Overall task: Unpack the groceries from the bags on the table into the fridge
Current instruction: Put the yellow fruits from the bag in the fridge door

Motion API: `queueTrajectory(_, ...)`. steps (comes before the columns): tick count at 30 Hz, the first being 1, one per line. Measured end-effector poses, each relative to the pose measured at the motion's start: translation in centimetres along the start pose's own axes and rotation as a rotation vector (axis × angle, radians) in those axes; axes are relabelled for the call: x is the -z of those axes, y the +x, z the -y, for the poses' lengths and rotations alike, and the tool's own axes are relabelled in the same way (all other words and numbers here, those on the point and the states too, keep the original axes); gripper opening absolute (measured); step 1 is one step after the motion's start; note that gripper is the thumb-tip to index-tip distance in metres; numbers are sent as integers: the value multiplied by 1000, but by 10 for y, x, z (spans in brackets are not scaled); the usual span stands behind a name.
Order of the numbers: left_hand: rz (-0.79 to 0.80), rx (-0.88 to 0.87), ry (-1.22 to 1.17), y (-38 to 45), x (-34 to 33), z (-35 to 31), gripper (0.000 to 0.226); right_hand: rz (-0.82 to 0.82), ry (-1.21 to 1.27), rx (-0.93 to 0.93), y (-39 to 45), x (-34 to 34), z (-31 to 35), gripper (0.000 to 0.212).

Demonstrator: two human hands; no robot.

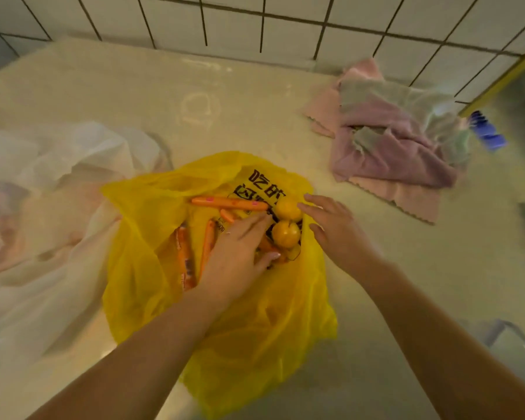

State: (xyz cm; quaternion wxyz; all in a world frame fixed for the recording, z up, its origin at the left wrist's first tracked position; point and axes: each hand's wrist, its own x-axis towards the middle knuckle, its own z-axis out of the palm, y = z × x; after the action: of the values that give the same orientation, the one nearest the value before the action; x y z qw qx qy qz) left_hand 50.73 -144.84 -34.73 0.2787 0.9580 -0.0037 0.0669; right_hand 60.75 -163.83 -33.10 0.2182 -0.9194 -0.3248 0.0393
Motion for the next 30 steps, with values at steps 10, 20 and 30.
queueTrajectory(10,95,22,-26,23,-42,-2,59,253,40,124,52,-23,-34,50)
queueTrajectory(20,82,19,-103,25,-47,-8,59,161,74,84,49,-29,-45,62)
queueTrajectory(30,-99,-6,-111,14,24,1,56,-83,231,49,36,-2,3,62)
